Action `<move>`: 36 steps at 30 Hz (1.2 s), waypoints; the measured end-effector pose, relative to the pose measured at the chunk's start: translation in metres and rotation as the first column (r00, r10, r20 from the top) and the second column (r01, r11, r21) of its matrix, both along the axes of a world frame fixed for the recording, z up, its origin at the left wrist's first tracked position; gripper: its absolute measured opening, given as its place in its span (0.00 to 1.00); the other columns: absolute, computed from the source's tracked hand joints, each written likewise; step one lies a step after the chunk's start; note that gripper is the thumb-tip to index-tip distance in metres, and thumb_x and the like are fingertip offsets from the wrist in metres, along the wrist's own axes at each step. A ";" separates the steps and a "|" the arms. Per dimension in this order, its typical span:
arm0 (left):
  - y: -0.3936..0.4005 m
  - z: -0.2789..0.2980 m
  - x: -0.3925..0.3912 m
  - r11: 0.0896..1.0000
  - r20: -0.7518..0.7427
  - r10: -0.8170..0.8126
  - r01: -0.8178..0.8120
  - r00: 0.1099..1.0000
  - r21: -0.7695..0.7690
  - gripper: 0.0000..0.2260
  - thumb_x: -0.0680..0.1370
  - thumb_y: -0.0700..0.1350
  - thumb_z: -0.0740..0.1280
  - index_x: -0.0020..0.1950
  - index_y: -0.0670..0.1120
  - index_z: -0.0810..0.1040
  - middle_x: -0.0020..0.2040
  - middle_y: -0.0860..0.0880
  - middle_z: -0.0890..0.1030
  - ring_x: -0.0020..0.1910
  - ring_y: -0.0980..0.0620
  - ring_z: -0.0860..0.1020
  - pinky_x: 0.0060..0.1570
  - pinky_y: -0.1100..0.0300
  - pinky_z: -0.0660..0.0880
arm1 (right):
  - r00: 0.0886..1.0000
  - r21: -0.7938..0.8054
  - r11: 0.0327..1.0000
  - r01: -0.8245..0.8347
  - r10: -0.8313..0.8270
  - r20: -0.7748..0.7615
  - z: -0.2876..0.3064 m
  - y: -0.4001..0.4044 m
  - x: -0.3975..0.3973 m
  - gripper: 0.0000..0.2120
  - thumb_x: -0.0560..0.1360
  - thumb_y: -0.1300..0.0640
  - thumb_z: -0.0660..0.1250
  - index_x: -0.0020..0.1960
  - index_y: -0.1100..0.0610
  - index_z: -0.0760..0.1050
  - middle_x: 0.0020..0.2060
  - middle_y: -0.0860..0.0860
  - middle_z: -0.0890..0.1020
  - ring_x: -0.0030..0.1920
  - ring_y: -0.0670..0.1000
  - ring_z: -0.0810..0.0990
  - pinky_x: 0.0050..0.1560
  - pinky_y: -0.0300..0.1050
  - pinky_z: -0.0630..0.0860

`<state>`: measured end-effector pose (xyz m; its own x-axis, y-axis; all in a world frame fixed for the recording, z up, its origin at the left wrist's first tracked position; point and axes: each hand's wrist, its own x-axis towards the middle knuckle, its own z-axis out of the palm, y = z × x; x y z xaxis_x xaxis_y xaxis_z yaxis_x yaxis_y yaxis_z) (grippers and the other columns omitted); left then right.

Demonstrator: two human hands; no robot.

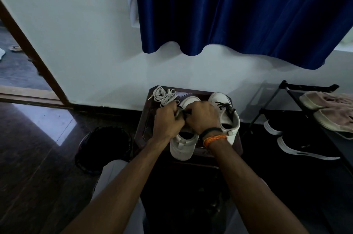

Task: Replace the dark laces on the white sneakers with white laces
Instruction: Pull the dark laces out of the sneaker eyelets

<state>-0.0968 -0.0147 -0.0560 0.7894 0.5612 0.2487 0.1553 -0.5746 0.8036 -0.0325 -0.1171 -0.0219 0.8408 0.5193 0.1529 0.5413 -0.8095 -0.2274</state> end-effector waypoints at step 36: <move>0.011 0.003 -0.006 0.994 -0.021 -0.008 0.010 1.000 0.106 0.05 0.73 0.38 0.68 0.43 0.47 0.75 0.34 0.51 0.81 0.34 0.50 0.79 0.34 0.59 0.71 | 0.978 0.158 0.986 -0.045 0.075 -0.192 0.042 -0.029 0.015 0.11 0.73 0.57 0.70 0.54 0.50 0.85 0.50 0.50 0.86 0.54 0.53 0.82 0.51 0.38 0.71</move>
<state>-0.1029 -0.0041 -0.0532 0.7998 0.5253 0.2904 0.1652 -0.6578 0.7349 -0.0175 -0.1461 0.0197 0.8302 0.5533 0.0684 0.5201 -0.7245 -0.4522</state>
